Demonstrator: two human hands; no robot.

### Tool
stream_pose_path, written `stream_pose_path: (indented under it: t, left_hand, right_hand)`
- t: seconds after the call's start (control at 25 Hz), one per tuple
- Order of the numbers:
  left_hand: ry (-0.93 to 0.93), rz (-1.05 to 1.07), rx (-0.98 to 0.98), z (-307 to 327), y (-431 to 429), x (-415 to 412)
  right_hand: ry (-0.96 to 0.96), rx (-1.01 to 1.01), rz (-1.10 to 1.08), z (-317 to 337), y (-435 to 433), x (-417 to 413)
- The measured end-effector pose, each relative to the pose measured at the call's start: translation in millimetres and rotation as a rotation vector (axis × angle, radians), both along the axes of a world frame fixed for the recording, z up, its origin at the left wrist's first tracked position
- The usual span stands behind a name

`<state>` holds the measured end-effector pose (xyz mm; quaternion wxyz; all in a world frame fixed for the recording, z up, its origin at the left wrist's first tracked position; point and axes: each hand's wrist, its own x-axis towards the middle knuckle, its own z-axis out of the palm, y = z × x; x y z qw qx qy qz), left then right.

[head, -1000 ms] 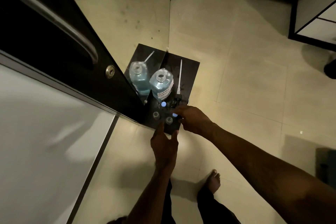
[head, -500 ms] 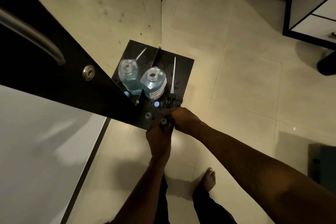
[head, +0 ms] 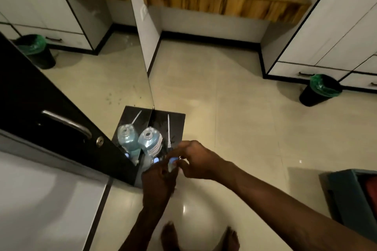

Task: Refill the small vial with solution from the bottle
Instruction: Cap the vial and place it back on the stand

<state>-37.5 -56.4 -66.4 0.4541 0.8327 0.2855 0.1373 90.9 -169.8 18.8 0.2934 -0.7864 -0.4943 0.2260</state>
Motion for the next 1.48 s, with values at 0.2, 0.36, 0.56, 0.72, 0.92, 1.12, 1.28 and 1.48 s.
stream_pose_path:
  t: [0.2, 0.36, 0.56, 0.72, 0.92, 1.12, 1.28, 1.48]
  left_hand:
    - [0.002, -0.111, 0.102, 52, -1, 19]
    - [-0.048, -0.144, 0.070, 87, -4, 23]
    - [-0.017, -0.143, 0.107, 100, -8, 27]
    - [-0.038, -0.125, 0.101, 103, -3, 28]
    - [-0.016, -0.126, 0.120, 107, -2, 26]
    - [-0.038, -0.107, 0.079, 111, 0, 25]
    - [-0.040, -0.106, 0.108, 112, 0, 26]
    - [-0.049, -0.122, 0.074, 109, 1, 26]
  right_hand:
    - [-0.112, -0.036, 0.024, 53, -14, -1]
    - [-0.205, -0.070, 0.029, 72, -23, 2]
    - [-0.453, -0.170, -0.186, 83, -20, 2]
    - [-0.348, -0.116, -0.031, 99, -23, 5]
    - [-0.498, -0.274, -0.065, 96, -9, 2]
    - [-0.318, -0.179, 0.032, 104, -6, 6]
    - [-0.471, -0.248, -0.054, 98, -1, 4]
    - [-0.352, -0.282, 0.031, 99, 2, 8]
